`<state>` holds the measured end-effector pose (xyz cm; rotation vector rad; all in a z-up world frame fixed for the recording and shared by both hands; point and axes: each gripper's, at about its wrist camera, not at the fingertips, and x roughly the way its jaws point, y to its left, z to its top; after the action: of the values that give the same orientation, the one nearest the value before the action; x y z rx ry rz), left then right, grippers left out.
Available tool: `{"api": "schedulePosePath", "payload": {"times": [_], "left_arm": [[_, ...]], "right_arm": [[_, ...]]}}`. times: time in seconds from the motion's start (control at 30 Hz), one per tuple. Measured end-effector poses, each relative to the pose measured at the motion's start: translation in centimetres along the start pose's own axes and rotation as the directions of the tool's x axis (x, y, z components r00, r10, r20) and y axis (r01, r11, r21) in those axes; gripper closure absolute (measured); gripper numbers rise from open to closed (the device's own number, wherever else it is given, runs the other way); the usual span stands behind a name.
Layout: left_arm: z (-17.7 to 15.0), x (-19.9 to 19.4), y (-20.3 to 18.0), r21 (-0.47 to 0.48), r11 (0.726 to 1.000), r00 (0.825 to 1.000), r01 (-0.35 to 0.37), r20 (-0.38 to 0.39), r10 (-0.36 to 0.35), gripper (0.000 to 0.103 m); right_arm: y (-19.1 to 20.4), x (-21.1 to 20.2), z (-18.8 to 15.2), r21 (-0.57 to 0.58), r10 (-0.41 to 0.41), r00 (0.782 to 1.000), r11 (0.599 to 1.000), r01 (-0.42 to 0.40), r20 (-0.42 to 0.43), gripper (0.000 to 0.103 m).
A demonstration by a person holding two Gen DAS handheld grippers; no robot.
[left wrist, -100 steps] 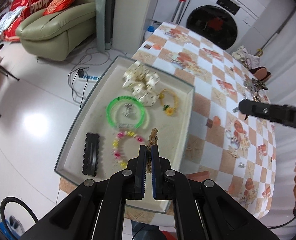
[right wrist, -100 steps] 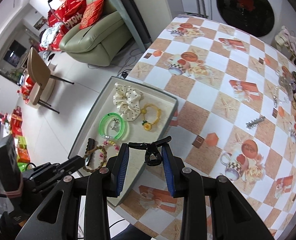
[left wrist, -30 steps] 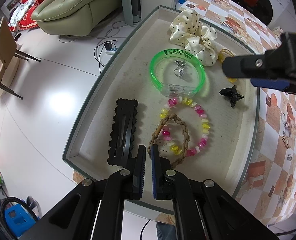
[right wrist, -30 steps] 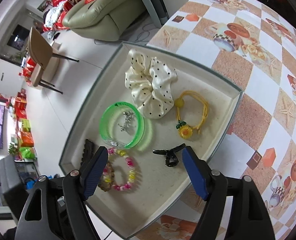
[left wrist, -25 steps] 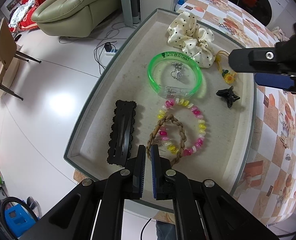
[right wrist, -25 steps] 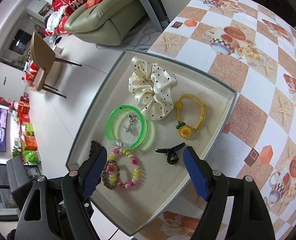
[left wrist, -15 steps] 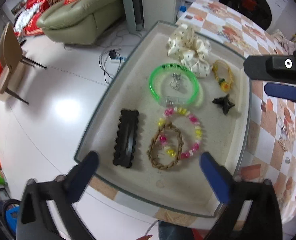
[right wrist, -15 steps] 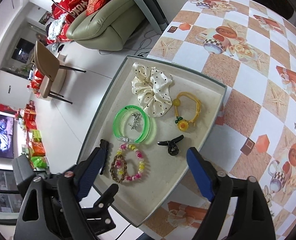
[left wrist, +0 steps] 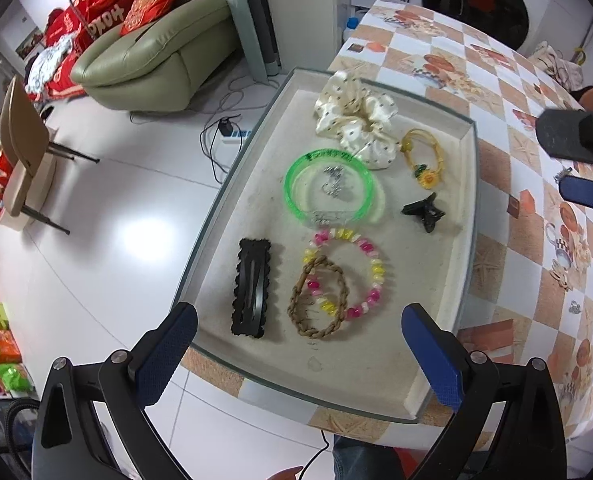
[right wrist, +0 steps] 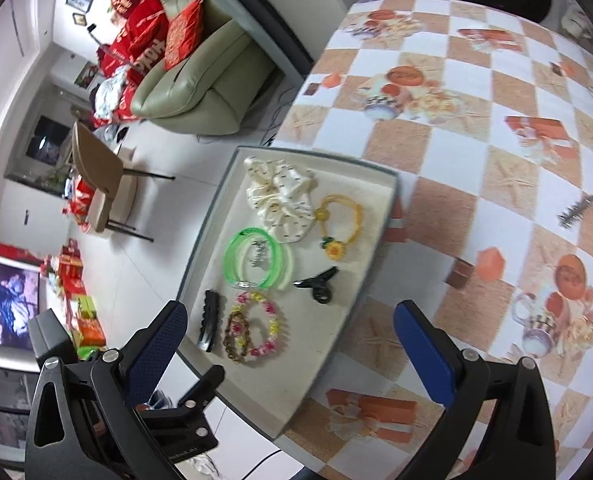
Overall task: Organize jewelry
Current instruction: 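Raise both open tools away from the tray, then move both tools over the gold bunny-ear clip and silver alligator clip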
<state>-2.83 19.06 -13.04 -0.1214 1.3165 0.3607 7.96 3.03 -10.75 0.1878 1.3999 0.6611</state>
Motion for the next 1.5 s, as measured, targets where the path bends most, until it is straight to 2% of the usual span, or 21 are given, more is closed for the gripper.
{"api": "schedulePosePath", "payload": {"times": [0.17,0.43,0.77,0.97,1.2,1.5], "left_arm": [[0.7,-1.3,-1.7,0.048,0.999,1.0,0.002,0.02,-0.003,0.0],[2.1,-2.1,-5.4,0.126,0.992,0.999,0.029,0.036,-0.034,0.0],[2.9,-2.0,-11.6,0.257,0.961,0.994,0.107,0.008,-0.113,0.0],[3.8,-1.0,-15.5,0.32,0.938,0.99,0.135,-0.009,-0.139,0.0],[5.4,0.2,-19.7,0.404,0.904,0.987,0.143,0.004,-0.158,0.0],[7.8,1.6,-25.0,0.506,0.847,0.977,0.163,0.037,-0.21,0.0]], "right_arm": [[-2.5,-2.1,-0.6,0.038,-0.029,0.999,0.999,0.028,0.019,0.0],[-8.5,-5.6,-2.4,0.185,-0.076,0.996,0.98,0.068,0.04,0.0],[-16.4,-9.1,-6.6,0.35,-0.165,0.985,0.926,0.14,0.042,0.0],[-20.2,-9.6,-9.1,0.418,-0.218,0.976,0.888,0.19,0.021,0.0],[-22.2,-9.5,-10.9,0.423,-0.284,0.959,0.87,0.255,0.007,0.0],[-19.9,-8.0,-11.3,0.261,-0.34,0.939,0.912,0.315,0.055,0.0]]}}
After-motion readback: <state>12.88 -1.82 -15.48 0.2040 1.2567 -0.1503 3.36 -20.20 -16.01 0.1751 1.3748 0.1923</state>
